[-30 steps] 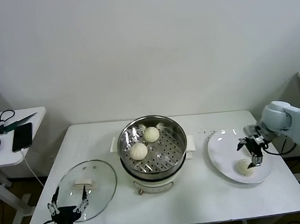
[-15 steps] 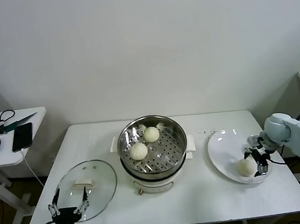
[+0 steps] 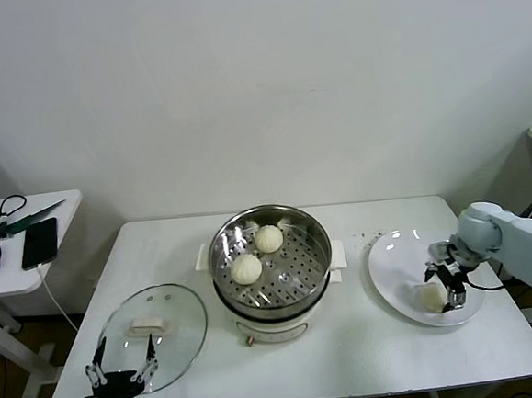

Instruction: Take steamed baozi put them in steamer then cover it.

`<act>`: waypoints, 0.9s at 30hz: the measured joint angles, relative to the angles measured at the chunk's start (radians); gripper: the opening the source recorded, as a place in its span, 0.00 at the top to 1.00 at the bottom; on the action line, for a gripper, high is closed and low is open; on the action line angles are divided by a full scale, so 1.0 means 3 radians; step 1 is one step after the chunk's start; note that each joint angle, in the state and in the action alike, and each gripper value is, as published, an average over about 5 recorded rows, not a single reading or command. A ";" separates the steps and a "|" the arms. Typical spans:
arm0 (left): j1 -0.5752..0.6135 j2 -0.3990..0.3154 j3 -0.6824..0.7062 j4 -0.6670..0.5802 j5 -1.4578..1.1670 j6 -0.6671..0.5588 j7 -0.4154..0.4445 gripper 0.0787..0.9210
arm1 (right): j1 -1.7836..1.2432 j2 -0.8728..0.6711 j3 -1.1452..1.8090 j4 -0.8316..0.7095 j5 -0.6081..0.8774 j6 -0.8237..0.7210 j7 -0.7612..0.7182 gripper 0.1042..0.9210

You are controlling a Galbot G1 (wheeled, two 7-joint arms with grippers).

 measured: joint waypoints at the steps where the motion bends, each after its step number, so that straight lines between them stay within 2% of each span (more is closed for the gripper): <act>1: 0.0001 0.0000 0.0000 0.0000 0.0000 -0.0001 0.0000 0.12 | 0.0001 0.0003 -0.0001 -0.0002 -0.0002 0.0004 -0.0006 0.14; 6: 0.0000 -0.0001 0.0001 0.0000 0.0001 -0.0001 -0.0002 0.12 | 0.0019 0.0011 -0.0016 -0.0016 -0.0007 0.0025 -0.0034 0.22; 12: 0.0004 -0.0001 -0.0006 0.0001 -0.0001 -0.0003 -0.0004 0.12 | 0.0084 0.0021 -0.0058 -0.0050 -0.0001 0.0082 -0.0071 0.26; 19: 0.0010 0.0000 -0.0005 0.0004 -0.0006 -0.0009 -0.0005 0.12 | 0.0380 0.0094 -0.0219 -0.0033 -0.0003 0.0332 -0.0145 0.28; 27: 0.0023 0.0000 0.0011 -0.0015 0.0005 0.0004 -0.0005 0.12 | 0.1108 0.0348 -0.0640 0.0093 -0.0028 0.0885 -0.0267 0.28</act>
